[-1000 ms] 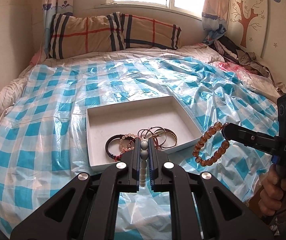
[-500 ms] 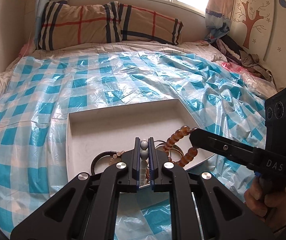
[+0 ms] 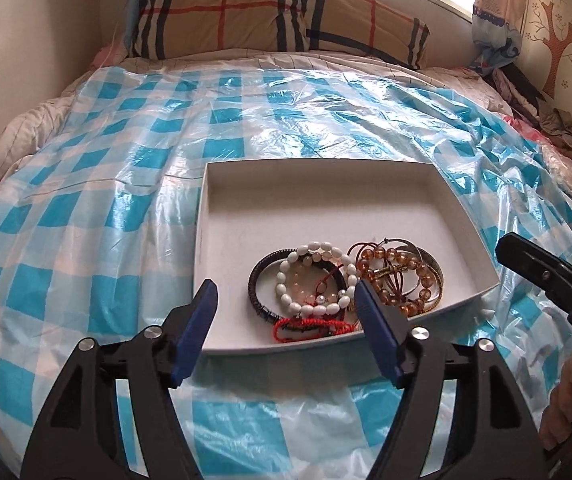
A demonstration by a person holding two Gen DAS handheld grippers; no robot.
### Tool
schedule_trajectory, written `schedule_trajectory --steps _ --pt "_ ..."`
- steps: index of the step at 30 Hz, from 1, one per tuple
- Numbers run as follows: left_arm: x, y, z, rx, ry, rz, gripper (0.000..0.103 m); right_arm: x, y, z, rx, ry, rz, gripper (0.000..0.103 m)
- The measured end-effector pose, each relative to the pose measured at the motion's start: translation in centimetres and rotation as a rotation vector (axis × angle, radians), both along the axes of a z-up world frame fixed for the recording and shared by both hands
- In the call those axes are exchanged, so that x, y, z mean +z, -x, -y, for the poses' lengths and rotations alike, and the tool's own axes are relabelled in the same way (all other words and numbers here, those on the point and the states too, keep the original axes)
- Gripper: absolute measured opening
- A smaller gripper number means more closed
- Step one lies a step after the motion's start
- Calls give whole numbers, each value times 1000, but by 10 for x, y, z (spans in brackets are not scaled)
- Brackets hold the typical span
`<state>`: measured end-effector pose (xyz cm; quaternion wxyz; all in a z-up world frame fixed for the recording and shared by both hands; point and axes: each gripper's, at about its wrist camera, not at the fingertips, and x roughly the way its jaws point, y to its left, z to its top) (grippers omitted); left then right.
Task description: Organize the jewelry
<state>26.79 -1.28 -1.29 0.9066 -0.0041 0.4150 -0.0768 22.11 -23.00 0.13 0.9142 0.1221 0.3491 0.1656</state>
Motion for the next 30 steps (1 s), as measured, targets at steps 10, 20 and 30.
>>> schedule_trajectory --steps 10,20,30 --pt "44 131 -24 6 -19 62 95 51 128 -15 28 165 125 54" --pt "64 218 -33 16 -14 107 95 70 226 -10 -62 294 255 70" --pt "68 258 -24 -2 -14 117 95 49 287 -23 -74 308 250 77"
